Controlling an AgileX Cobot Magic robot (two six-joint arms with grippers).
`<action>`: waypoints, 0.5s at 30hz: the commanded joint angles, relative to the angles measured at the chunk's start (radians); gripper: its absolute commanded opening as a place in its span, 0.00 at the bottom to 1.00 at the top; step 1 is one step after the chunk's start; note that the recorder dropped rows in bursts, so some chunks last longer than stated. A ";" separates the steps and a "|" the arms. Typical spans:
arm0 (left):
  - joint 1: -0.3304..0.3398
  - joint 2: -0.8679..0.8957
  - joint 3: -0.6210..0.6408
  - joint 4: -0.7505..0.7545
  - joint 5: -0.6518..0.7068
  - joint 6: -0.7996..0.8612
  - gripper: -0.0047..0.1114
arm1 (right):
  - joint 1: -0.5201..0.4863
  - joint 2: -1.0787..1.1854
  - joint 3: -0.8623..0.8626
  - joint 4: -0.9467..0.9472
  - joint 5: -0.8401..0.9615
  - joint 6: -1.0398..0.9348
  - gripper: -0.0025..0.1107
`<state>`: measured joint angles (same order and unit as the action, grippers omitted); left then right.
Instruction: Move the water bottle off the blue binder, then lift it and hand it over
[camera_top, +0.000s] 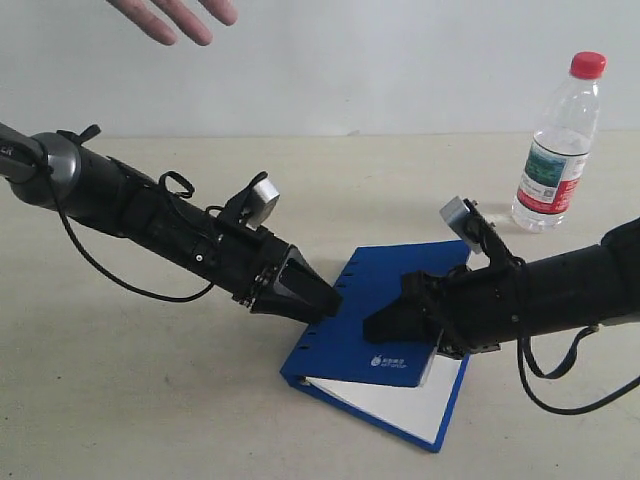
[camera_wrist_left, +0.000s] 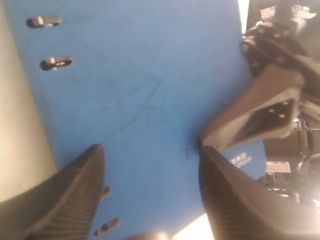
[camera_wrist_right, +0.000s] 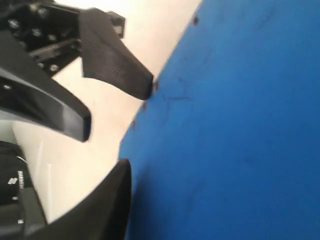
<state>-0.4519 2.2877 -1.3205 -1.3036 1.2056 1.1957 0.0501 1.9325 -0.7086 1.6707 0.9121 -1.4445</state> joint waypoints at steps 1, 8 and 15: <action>-0.001 -0.007 0.000 0.009 0.015 0.009 0.50 | 0.000 -0.011 -0.002 -0.011 -0.012 -0.050 0.02; 0.003 -0.007 0.000 0.003 0.015 0.121 0.50 | 0.000 -0.017 -0.002 -0.127 0.116 -0.148 0.02; 0.027 -0.007 0.000 0.011 0.015 0.121 0.50 | 0.000 -0.017 -0.002 -0.143 0.309 -0.188 0.02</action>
<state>-0.4369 2.2877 -1.3205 -1.2977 1.2349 1.3059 0.0501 1.9325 -0.7086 1.5181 1.1206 -1.5964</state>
